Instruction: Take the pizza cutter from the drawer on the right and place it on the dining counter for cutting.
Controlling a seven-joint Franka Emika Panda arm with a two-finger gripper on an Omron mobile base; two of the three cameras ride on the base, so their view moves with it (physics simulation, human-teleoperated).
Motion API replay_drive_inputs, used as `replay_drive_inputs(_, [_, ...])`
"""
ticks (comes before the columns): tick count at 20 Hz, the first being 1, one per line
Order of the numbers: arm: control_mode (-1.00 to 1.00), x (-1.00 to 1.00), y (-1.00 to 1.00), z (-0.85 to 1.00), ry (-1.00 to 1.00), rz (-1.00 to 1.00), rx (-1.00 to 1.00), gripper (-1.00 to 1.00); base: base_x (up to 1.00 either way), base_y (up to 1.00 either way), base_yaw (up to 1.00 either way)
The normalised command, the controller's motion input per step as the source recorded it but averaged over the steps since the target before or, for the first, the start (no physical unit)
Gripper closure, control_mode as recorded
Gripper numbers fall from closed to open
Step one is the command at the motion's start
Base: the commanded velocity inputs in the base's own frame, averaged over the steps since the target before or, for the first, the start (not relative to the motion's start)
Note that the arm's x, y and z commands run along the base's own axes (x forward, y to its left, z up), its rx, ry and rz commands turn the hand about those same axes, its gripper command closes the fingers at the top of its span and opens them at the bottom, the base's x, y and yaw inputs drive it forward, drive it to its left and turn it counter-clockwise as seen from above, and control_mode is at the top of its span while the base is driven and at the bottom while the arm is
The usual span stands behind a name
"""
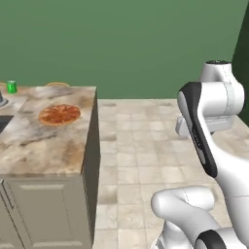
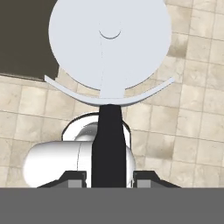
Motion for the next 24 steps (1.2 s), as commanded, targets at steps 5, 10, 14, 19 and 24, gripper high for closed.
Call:
replay_drive_inputs(5, [1.0, 0.0, 0.0, 0.0, 0.0, 0.0, 0.0, 1.0, 0.48, -1.0, 0.42])
replay_drive_inputs(10, [1.0, 0.0, 0.0, 0.0, 0.0, 0.0, 0.0, 1.0, 0.56, -0.84, 0.53])
replay_drive_inputs(14, [1.0, 0.0, 0.0, 0.0, 0.0, 0.0, 0.0, 1.0, 0.59, -0.7, 0.59])
replay_drive_inputs(19, [1.0, 0.0, 0.0, 0.0, 0.0, 0.0, 0.0, 1.0, 0.5, -0.67, 0.62])
replay_drive_inputs(24, [1.0, 0.0, 0.0, 0.0, 0.0, 0.0, 0.0, 1.0, 0.38, -0.74, 0.59])
